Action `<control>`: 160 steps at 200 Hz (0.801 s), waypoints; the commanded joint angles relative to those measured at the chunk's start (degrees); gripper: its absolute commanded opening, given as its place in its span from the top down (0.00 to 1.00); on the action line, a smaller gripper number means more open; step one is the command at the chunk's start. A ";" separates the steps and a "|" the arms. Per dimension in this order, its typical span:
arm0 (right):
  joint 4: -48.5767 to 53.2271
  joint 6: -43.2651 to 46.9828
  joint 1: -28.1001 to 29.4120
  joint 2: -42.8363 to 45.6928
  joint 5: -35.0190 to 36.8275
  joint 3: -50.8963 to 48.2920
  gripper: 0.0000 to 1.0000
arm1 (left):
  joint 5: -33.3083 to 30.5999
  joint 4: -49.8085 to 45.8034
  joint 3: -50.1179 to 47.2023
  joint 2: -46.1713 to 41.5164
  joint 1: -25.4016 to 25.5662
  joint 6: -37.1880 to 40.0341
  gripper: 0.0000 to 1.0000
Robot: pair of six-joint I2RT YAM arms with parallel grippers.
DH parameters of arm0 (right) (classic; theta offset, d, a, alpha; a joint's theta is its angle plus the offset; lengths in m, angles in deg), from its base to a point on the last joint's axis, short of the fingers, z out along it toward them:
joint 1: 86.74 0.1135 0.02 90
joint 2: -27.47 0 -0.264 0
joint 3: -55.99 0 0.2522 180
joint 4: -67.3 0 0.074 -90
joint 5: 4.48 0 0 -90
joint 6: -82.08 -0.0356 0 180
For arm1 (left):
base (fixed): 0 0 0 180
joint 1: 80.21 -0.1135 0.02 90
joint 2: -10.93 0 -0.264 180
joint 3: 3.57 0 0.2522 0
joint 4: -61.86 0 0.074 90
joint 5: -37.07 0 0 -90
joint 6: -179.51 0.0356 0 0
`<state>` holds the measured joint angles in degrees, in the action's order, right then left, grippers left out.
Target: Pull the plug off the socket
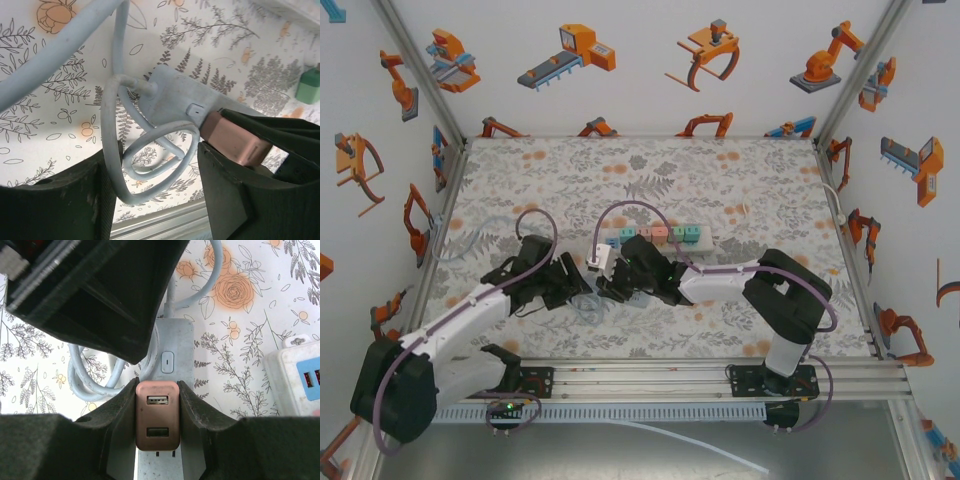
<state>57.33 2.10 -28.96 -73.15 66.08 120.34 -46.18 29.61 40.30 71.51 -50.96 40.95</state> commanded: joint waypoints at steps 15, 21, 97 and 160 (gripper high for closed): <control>-4.83 -1.67 0.81 -0.81 -3.67 0.36 1.00 | 1.39 3.11 3.38 4.92 0.17 2.34 0.34; -4.84 -1.74 0.81 -0.88 -3.76 0.47 1.00 | 1.25 3.66 3.63 6.30 0.27 2.12 0.30; -4.65 -2.13 0.84 -0.71 -2.61 0.71 1.00 | 0.27 6.42 2.63 12.89 2.13 0.89 0.39; -6.72 -1.81 0.77 -0.66 -2.59 1.99 1.00 | -9.54 -3.53 0.60 18.33 7.87 1.13 0.41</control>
<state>57.33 0.44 -28.79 -74.00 65.29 120.34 -52.35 34.84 42.88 83.97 -45.34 41.46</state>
